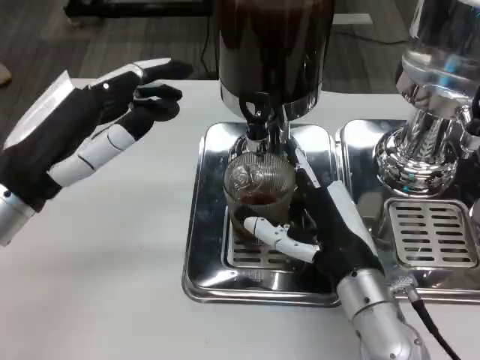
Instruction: Grasp the cup under the faucet to collect the drink, then remove the cup.
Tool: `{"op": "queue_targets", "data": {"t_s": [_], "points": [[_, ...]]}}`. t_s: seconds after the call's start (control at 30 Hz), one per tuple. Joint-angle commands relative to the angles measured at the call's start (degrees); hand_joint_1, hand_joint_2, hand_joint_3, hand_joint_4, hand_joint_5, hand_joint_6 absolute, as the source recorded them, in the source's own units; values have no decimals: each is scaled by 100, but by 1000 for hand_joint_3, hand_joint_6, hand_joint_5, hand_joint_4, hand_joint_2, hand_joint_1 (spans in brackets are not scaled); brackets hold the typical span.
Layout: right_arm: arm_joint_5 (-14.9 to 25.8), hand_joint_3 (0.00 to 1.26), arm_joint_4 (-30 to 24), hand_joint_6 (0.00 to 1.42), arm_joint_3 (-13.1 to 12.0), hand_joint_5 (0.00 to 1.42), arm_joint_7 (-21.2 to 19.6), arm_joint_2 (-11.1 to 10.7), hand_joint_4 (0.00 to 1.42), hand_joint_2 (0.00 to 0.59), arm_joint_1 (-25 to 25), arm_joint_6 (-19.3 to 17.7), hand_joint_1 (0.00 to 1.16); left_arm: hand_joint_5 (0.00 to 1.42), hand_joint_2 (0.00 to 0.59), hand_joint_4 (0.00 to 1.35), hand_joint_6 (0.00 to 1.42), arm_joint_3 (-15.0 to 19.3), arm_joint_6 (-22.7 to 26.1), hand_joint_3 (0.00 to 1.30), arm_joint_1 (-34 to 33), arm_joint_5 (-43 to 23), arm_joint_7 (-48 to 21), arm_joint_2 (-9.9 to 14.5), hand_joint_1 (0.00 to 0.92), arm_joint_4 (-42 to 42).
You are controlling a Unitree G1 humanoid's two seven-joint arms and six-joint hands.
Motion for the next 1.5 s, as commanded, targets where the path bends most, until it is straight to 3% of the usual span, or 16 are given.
{"op": "queue_targets", "data": {"t_s": [0.03, 0.27, 0.6, 0.83, 1.5], "points": [[-103, 0, 35, 229, 45, 1, -176, 76, 0, 185, -40, 73, 615, 277, 128, 199, 370, 74, 93, 254, 168, 58, 95, 35, 0, -142], [-271, 0, 132, 329, 94, 112, -486, 170, 0, 180, -80, 40, 621, 278, 141, 219, 373, 49, 210, 266, 297, 81, 97, 29, 0, -309], [-596, 131, 161, 432, 197, 226, -1031, 250, 119, 182, -22, -30, 641, 289, 156, 241, 375, 19, 235, 268, 328, 148, 82, 36, 0, -352], [-744, 287, 155, 522, 251, 380, -1444, 264, 291, 195, 54, -133, 654, 297, 160, 245, 375, -2, 226, 268, 311, 185, 56, 56, 0, -272], [-846, 413, 46, 663, 248, 533, -2059, 226, 420, 200, 255, -387, 667, 295, 166, 246, 380, -209, 165, 268, 118, 340, -92, 17, 0, 119]]}}
